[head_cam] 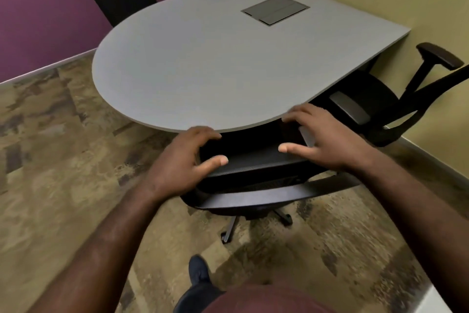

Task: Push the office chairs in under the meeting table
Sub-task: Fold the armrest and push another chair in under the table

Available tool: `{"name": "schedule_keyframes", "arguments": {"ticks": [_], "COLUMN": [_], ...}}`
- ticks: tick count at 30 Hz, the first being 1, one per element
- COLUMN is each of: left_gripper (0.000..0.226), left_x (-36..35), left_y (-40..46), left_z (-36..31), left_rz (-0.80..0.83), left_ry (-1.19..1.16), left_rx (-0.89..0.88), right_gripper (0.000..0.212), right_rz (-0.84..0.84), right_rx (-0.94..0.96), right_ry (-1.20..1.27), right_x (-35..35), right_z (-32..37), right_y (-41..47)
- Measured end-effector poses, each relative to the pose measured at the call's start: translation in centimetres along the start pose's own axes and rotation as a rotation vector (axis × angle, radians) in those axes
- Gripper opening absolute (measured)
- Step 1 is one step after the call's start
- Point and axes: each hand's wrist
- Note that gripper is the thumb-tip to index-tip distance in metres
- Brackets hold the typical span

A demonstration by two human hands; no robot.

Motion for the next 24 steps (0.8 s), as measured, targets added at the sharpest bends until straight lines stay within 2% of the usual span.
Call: {"name": "schedule_keyframes", "arguments": {"ticks": [4,9,11,15,19,24], "left_gripper": [0.052,0.052,0.054,0.054,0.041,0.021], "left_x": [-3.3,-6.9,-7.3,-8.1,-8.5,-8.7], "left_y": [-3.3,-4.6,-4.1,-3.4,-3.1,-2.7], "left_z": [-4.1,-4.8,-4.5,-4.1,-4.4,-4.7], "left_rz": [0.067,0.077,0.05,0.101,0.073,0.044], "left_ry": [0.099,0.233,0.253,0.298,0.378,0.436], "left_rx": [-0.073,-0.08,-0.058,-0.012,0.013,0.098], "right_gripper": [0.05,0.054,0.05,0.045,0.037,0.024], "right_rz": [-0.03,0.01,-0.013,0.035,0.06,0.07], "right_rx": [0.026,0.058,0.027,0.012,0.0,-0.127], "right_ry": [-0.036,-0.132,-0.184,-0.175,-0.3,-0.383], "right_x": [-2.1,-5.1,-5.3,-5.4,-6.6,-6.8], "right_z": [-0.8,-2.0,-2.5,-2.5,-2.1,-2.5], "right_y": [-5.2,-8.3,-8.2,-7.4,-7.1,-7.1]}}
Point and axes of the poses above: each hand's wrist, its own y-axis towards the middle knuckle, its own x-axis out of the back of the hand, z = x × y, and after that the axes turned 11 degrees about z, right-handed
